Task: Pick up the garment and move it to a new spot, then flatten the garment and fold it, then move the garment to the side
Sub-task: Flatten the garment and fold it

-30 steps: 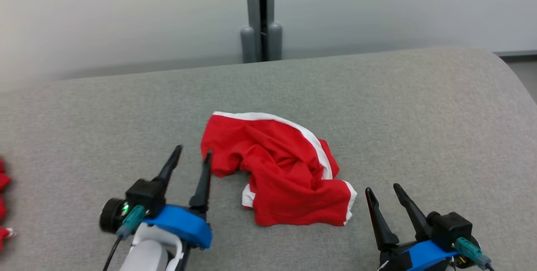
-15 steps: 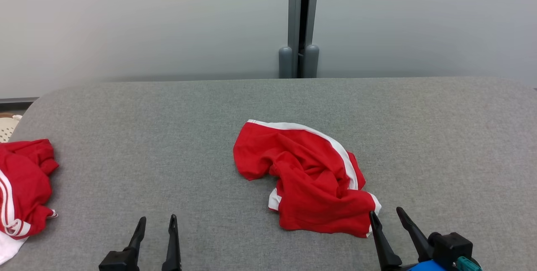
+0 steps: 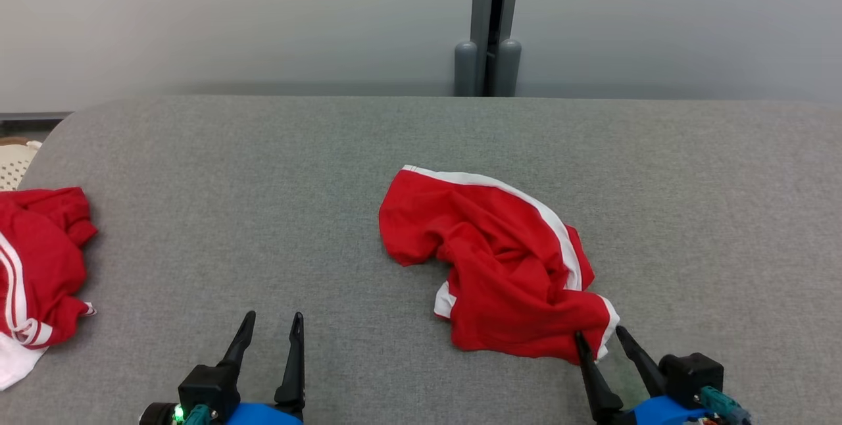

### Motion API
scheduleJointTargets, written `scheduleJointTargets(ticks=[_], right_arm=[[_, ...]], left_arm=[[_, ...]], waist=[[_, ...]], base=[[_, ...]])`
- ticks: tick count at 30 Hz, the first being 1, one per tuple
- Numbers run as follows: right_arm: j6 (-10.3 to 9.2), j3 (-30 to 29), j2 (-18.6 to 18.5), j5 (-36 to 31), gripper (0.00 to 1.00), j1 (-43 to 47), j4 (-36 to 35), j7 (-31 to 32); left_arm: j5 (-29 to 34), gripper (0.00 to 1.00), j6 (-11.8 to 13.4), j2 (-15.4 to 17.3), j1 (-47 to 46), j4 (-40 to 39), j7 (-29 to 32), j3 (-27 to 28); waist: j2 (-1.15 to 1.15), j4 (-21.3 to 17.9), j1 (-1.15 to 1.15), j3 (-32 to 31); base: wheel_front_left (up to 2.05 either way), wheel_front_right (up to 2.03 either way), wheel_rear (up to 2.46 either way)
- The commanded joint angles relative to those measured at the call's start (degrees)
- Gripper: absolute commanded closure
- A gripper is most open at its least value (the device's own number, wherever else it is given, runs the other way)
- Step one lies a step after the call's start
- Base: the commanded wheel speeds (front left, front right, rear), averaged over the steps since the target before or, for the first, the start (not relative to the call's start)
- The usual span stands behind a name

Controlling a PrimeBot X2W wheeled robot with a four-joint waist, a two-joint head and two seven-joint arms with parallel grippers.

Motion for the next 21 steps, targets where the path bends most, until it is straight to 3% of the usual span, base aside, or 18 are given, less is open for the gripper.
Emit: scheduleJointTargets(ticks=[1,4,5,6,15,21], right_arm=[[0.00,0.3,0.0,0.4,0.00,-0.8,0.9,0.0],[0.00,1.5,0.0,1.2,0.00,-2.1,2.9,0.0],[0.00,1.8,0.0,1.5,0.60,-2.3,2.9,0.0],[0.00,2.2,0.0,2.0,1.00,-2.3,2.7,0.0],[0.00,-2.3,-0.1,5.7,1.00,-2.3,-11.7,0.0],[0.00,-11.4,-0.1,13.0,1.00,-7.6,-22.3,0.0]], left_arm=[[-0.2,0.00,-0.3,0.0,-1.0,0.2,-0.2,-0.2],[-0.2,0.00,-0.4,-0.1,-1.2,0.8,-0.1,-0.2],[-0.3,0.00,-0.4,-0.1,-1.3,0.9,-0.1,0.0],[-0.3,0.00,-0.5,-0.1,-1.2,1.0,-0.2,0.2],[-0.5,0.00,-0.8,-0.1,-0.2,0.8,-0.1,1.2],[-1.7,0.00,-0.8,-0.1,0.3,1.2,-0.1,-0.4]], waist=[[0.00,1.0,0.00,1.0],[0.00,2.1,0.00,1.8],[0.00,2.3,0.00,1.9],[0.00,2.5,0.00,1.9],[0.00,1.9,0.00,1.2],[0.00,0.4,0.00,-0.5]], base=[[0.00,0.00,0.00],[0.00,0.00,0.00],[0.00,0.00,0.00],[0.00,0.00,0.00],[0.00,0.00,0.00],[0.00,0.00,0.00]])
